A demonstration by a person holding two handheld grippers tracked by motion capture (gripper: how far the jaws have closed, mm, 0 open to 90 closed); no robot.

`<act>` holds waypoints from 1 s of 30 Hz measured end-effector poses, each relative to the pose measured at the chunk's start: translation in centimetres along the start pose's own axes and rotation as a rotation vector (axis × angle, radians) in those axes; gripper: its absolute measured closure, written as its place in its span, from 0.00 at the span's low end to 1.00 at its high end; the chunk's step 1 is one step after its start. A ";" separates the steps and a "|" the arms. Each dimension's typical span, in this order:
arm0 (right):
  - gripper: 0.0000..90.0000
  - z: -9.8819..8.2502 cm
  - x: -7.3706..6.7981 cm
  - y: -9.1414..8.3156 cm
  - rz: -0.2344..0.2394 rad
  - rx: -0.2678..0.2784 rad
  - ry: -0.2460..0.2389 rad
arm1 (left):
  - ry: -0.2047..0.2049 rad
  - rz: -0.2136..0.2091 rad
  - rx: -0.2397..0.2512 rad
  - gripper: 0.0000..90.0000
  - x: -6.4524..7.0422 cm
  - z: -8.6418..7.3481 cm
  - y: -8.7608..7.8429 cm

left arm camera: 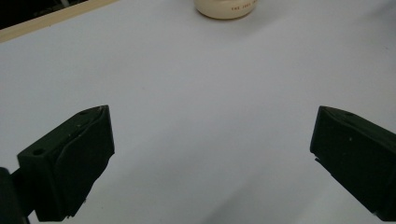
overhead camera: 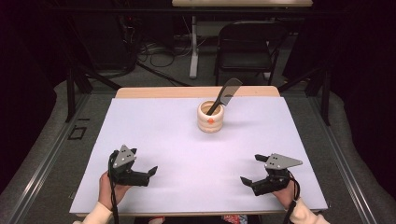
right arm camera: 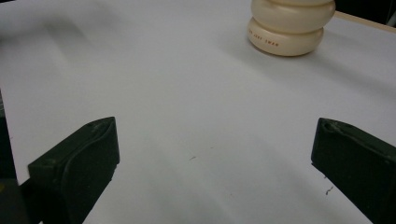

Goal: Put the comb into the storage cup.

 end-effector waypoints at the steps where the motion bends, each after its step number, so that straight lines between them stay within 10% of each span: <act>1: 0.01 0.0 0.0 0.0 0.000 0.000 -0.001 | 0.003 0.001 -0.001 0.00 0.0 -0.1 -0.1; 30: 0.00 -0.1 0.0 0.1 0.001 -0.009 0.000 | -0.043 0.051 -0.008 0.00 -1.0 -3.2 -1.8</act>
Point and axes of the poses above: each handheld gripper's, and its own axes: y roughly forward along the jaws, z roughly out of its top, x roughly to its right, the point moved 6 cm from there along y, roughly forward along the jaws, and after that the axes turned 10 degrees about z, right-handed, at the moved point
